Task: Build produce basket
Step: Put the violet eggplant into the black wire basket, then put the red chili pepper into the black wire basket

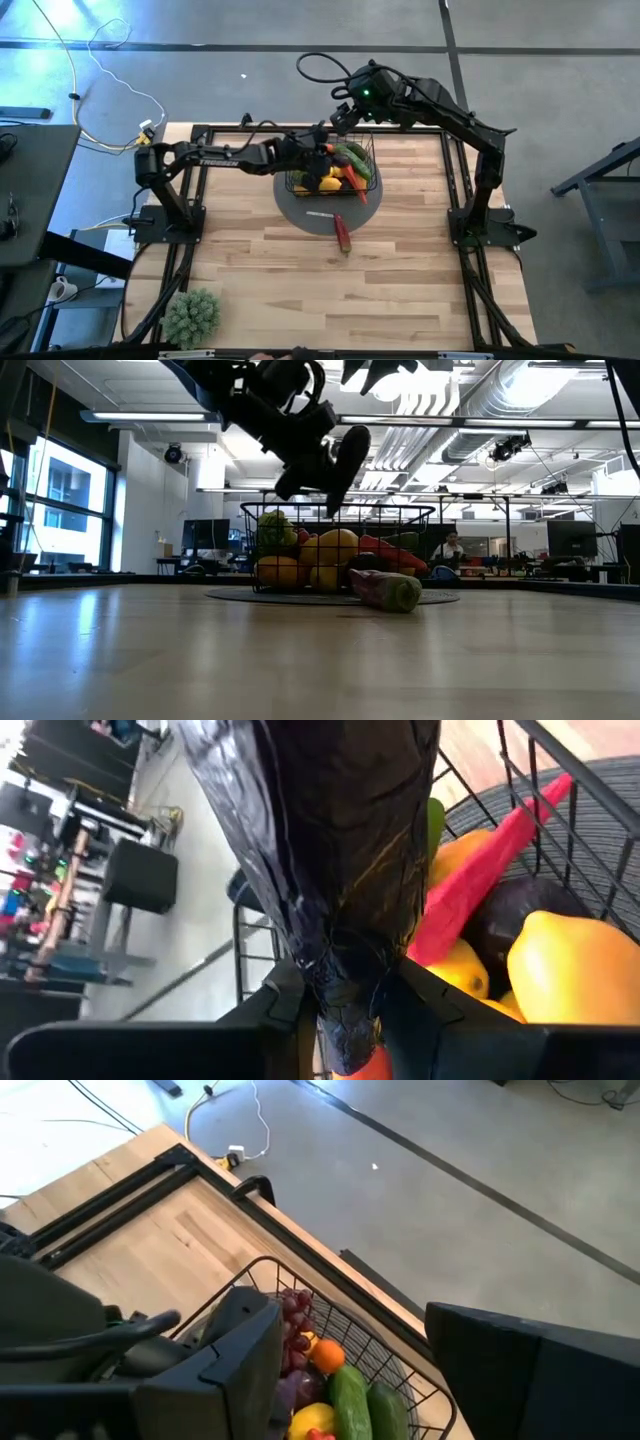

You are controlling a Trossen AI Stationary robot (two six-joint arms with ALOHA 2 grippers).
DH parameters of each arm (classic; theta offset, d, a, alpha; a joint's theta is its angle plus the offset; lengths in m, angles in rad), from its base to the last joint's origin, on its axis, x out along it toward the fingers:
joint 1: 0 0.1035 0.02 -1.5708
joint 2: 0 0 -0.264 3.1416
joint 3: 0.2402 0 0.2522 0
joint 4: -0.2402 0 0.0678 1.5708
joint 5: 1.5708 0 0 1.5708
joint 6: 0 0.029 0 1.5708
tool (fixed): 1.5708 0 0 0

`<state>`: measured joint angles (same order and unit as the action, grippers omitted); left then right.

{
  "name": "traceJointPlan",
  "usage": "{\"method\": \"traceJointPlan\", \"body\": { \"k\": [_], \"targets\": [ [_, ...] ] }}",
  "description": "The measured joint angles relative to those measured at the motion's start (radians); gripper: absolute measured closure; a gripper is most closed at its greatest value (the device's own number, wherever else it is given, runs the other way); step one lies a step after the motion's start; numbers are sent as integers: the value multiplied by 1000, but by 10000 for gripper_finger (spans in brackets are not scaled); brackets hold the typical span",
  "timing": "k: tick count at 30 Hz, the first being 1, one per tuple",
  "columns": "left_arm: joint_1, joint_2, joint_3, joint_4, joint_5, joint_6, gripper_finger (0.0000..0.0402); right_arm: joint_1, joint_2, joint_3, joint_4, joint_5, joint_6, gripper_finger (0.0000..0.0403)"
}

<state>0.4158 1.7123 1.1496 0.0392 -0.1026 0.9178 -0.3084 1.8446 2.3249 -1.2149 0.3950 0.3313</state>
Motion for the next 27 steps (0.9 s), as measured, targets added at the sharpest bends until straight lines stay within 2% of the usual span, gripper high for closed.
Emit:
{"method": "traceJointPlan", "body": {
  "k": [6,15,22,27],
  "targets": [
    [-6,0,0,92,-44,61,291,0,0,0,-14,-2,8,176],
    [-4,0,0,101,-105,88,218,0,0,0,-66,-7,8,176],
    [-7,0,0,98,-204,80,213,0,0,0,-84,-9,8,176],
    [-7,0,0,87,-234,68,213,0,0,0,-84,-10,31,176]
  ]
}}
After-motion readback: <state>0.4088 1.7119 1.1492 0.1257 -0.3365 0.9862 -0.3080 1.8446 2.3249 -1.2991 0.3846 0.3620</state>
